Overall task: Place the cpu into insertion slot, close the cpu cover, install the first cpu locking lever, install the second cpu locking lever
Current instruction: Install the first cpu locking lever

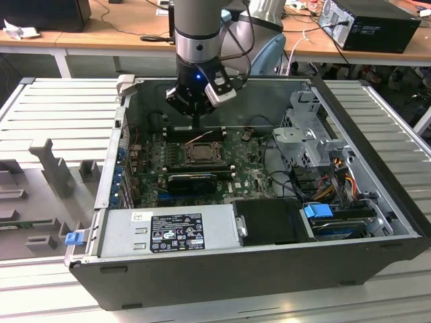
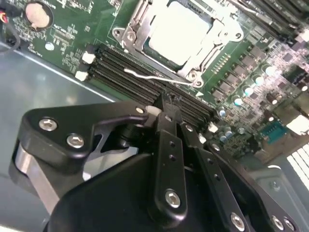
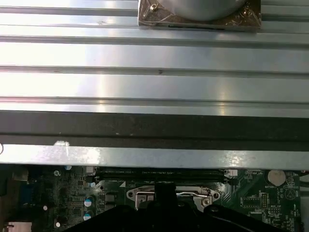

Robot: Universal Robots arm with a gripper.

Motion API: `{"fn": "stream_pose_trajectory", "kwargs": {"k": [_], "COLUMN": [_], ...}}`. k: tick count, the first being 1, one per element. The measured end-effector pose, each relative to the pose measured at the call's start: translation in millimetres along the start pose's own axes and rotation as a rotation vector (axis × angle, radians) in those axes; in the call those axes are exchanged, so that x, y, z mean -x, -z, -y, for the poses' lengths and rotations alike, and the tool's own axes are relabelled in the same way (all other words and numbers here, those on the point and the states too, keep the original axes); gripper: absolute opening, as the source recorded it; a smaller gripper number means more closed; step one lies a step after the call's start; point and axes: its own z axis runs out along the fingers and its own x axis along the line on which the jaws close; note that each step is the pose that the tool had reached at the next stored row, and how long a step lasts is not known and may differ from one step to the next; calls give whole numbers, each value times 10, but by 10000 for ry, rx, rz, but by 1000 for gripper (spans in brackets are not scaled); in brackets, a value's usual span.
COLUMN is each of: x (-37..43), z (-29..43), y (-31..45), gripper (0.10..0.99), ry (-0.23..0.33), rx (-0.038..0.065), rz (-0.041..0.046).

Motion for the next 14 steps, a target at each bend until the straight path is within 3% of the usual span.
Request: {"fn": "stream_pose_trajectory", "kwargs": {"k": [6, 14], "x": [104, 193], "z": [13, 11], "y": [-143, -216], "gripper": [106, 106], "ry": [21, 111], "rx": [1, 0], "rz": [-2, -11]}}
